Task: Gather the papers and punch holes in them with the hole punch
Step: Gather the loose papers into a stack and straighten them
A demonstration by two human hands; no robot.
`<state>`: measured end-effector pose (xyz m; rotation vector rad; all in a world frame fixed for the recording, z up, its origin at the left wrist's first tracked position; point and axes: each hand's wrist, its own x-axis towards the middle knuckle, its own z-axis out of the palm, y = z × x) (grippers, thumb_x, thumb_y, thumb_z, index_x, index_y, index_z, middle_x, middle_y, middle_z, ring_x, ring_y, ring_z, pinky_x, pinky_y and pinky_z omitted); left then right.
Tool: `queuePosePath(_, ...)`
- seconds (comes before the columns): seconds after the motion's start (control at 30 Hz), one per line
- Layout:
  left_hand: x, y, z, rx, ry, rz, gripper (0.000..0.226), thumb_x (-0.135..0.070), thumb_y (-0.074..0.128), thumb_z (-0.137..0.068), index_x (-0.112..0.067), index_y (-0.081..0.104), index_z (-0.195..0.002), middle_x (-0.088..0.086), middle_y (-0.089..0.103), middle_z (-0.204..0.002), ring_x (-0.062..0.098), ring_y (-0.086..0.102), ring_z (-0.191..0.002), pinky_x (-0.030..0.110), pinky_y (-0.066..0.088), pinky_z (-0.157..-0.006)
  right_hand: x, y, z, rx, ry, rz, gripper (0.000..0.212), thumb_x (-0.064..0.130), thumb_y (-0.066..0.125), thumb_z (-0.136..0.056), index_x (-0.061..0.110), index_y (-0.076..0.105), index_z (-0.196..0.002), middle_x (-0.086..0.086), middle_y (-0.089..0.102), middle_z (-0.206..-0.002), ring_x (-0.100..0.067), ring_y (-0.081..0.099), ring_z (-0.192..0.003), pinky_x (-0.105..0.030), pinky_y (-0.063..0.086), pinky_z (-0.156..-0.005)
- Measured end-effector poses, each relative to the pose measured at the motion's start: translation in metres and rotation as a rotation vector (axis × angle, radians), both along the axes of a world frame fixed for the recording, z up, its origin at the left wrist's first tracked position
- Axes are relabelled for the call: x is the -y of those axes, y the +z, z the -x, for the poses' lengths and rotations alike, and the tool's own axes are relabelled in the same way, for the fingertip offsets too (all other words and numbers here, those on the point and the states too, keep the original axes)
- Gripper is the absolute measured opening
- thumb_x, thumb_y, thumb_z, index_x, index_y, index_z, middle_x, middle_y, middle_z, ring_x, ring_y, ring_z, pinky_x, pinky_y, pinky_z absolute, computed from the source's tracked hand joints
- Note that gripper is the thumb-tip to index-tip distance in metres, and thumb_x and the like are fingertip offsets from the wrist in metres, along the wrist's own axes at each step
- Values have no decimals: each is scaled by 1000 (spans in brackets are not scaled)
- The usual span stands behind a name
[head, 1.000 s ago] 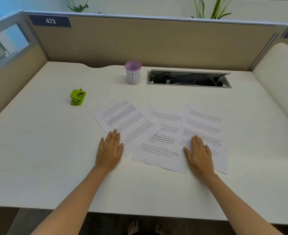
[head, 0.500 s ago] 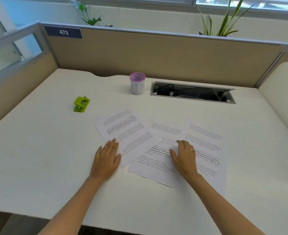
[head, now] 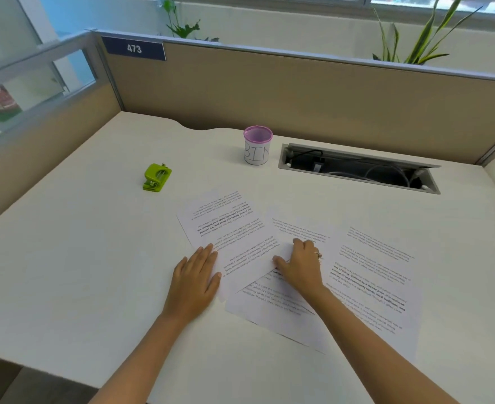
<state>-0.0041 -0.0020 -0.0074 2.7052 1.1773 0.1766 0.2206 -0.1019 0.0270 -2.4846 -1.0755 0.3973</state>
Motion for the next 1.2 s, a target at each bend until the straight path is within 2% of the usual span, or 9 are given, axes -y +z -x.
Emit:
queuePosePath(0.17, -1, -4, 1, -6, -17, 8, 56, -40, 29, -94, -13, 45, -140, 3, 40, -150, 22, 41, -137, 45, 36, -106, -16, -1, 3, -62, -63, 49, 48, 29, 68, -79, 2, 52, -116, -15, 53, -114, -32, 48, -106, -36, 42, -86)
queuePosePath(0.3, -5, -6, 0, 10, -36, 8, 56, -39, 30, -93, -12, 44, -140, 5, 40, -150, 23, 41, -136, 46, 36, -106, -24, -1, 2, -223, -144, 7, 22, 16, 66, -71, 8, 47, -75, -10, 53, -76, -21, 46, -66, -31, 37, -58)
queuePosePath(0.47, -7, -5, 2, 68, -73, 91, 57, -39, 32, -94, -13, 37, -144, 2, 29, -155, 22, 32, -141, 45, 28, -112, -26, 6, 18, -375, -294, -233, 16, 7, 64, -74, 3, 51, -83, -12, 57, -79, -28, 57, -68, -36, 50, -58)
queuePosePath(0.6, -32, 14, -9, 232, -157, 211, 69, -41, 38, -96, -18, 5, -151, -2, -7, -159, 17, 1, -148, 37, 6, -117, -33, 37, 20, -219, -271, -381, 6, 5, 62, -80, 6, 58, -85, 0, 63, -78, -20, 61, -71, -18, 45, -53)
queuePosePath(0.73, -81, 82, -39, 433, -258, 25, 85, -37, 59, -88, -18, 4, -150, 10, 5, -160, 26, 12, -146, 42, 14, -116, -45, 105, 13, 35, -91, -520, 5, 10, 64, -87, 6, 64, -85, 4, 65, -79, -2, 60, -71, -5, 47, -56)
queuePosePath(0.9, -126, 150, -59, 433, -300, -174, 97, -45, 69, -77, -21, 8, -149, 12, 17, -159, 32, 14, -146, 53, 2, -113, -52, 187, 23, 243, 120, -585, 8, 9, 69, -83, 3, 69, -87, -1, 68, -83, -19, 63, -74, -17, 48, -65)
queuePosePath(1.0, -135, 162, -55, 449, -366, 1, 79, -46, 65, -83, -25, 22, -146, 3, 55, -137, 25, 55, -120, 55, 25, -108, -54, 216, 37, 276, 183, -627, 17, 13, 72, -79, 0, 70, -89, -7, 72, -88, -22, 64, -76, -24, 52, -65)
queuePosePath(1.1, -141, 161, -47, 525, -514, 136, 32, -33, 58, -91, -21, 59, -121, 2, 72, -103, 22, 70, -86, 32, 56, -75, -60, 225, 44, 338, 184, -682, 14, 9, 71, -82, -1, 70, -90, -13, 74, -90, -26, 65, -77, -24, 50, -67)
queuePosePath(1.2, -142, 154, -42, 642, -466, 194, 13, -19, 55, -94, -17, 67, -90, -4, 67, -76, 16, 63, -65, 9, 45, -56, -66, 217, 43, 358, 109, -710, 19, 11, 67, -86, 0, 68, -102, -11, 72, -100, -23, 65, -88, -30, 51, -79)
